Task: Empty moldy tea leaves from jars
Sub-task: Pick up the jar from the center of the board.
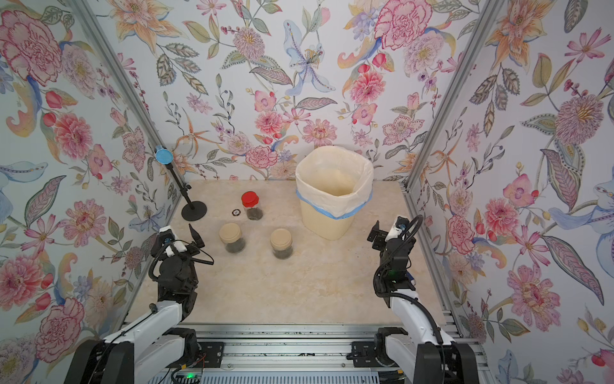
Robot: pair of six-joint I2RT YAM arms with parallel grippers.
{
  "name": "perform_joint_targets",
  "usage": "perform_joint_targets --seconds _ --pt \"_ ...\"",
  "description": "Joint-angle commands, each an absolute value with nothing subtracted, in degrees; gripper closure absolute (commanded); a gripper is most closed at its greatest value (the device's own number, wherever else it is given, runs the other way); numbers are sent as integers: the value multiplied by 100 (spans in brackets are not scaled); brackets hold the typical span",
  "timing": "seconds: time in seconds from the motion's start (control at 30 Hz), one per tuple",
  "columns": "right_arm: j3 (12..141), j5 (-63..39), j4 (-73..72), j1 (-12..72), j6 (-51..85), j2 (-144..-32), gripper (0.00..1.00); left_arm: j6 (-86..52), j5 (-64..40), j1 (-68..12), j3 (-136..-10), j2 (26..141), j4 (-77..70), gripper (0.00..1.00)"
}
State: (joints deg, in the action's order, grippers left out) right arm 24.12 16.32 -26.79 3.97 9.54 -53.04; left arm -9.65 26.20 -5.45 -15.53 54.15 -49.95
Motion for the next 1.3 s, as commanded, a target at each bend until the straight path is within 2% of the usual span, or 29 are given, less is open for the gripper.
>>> perform_joint_targets --seconds 0.0,0.17,0.27,0.33,0.47,0.63,0.8,0.93,1.27 --pt "2735 1142 -431 766 1800 -4467 0 -1819 2714 -758 -1965 4527 -2657 0" --pt "3243 1046 1359 2170 2227 -3471 0 -2750 2079 -996 -2223 3236 -1199 0" --pt "3688 1216 2115 3276 2444 -3540 0 -2885 984 -1069 -2376 3130 -809 0" --pt "4187 1730 2655 4131 2747 -4050 0 -3021 535 -1297 -2491 3213 -567 0" --pt "5617 1992 3406 5199 2271 -5778 0 -3147 -406 -1924 -2462 3341 -676 0" --pt "7821 940 4437 5062 1994 -7978 0 -3621 -26 -2808 -2182 3146 -540 0" --pt "9977 740 5794 4928 1783 -9778 0 -4090 449 -3440 -1583 2472 -360 1" --pt "11501 620 6751 4939 1766 -11010 0 -4347 342 -3584 -1160 2305 -240 0" --pt "12594 765 7062 4789 1814 -12360 0 -3970 -82 -3699 -679 1972 -239 0"
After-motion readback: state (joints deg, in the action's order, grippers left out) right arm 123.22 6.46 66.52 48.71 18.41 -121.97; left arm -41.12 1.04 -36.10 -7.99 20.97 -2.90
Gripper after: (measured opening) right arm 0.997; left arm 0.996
